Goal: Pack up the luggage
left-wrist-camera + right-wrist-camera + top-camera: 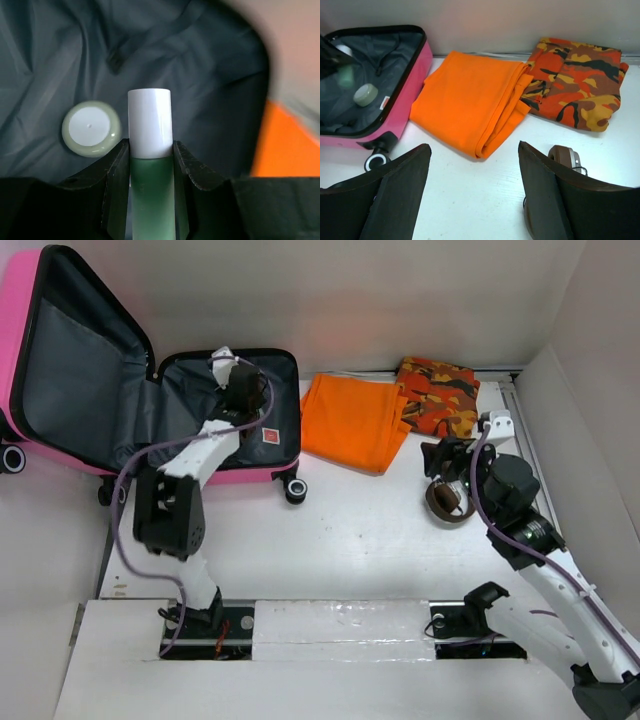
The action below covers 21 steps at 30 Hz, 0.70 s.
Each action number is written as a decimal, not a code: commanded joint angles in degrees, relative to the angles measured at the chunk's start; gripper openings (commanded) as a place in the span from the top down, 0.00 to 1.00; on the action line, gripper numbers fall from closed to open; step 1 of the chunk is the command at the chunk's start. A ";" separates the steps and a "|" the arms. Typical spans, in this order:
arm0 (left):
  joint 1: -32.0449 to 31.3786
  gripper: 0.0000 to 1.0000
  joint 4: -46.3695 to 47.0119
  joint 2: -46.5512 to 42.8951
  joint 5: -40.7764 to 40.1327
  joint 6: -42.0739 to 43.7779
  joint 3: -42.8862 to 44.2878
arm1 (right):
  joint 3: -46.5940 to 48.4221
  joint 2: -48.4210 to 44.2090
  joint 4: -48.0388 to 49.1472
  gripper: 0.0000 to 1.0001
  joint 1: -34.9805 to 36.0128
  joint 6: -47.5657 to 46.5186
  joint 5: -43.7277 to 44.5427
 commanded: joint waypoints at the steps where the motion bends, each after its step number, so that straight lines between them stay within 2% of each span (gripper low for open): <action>1: 0.95 0.76 -5.97 9.23 4.23 0.43 5.72 | -0.26 -0.41 3.83 0.23 0.57 0.12 -1.41; 2: 0.95 0.76 -7.90 12.73 4.23 0.44 8.53 | -0.26 -0.41 3.83 0.23 0.57 0.12 -1.41; 5: 0.95 0.72 -6.62 14.53 6.07 1.05 8.56 | -0.79 0.12 4.35 0.23 0.57 0.12 -1.41; 7: 0.95 0.61 -5.99 16.01 6.69 1.06 7.85 | -0.79 0.12 4.36 0.23 0.57 0.12 -1.41; 14: 0.95 0.42 -6.08 17.17 8.70 1.58 7.24 | -0.79 0.65 4.36 0.23 0.57 0.12 -1.41; 18: -0.36 0.37 -1.07 7.87 11.35 1.58 1.80 | -0.79 0.65 4.36 0.23 0.57 0.12 -0.19; 21: -5.18 0.30 1.91 -1.97 9.94 2.37 -0.84 | -0.79 0.12 4.36 0.23 0.57 0.12 -0.18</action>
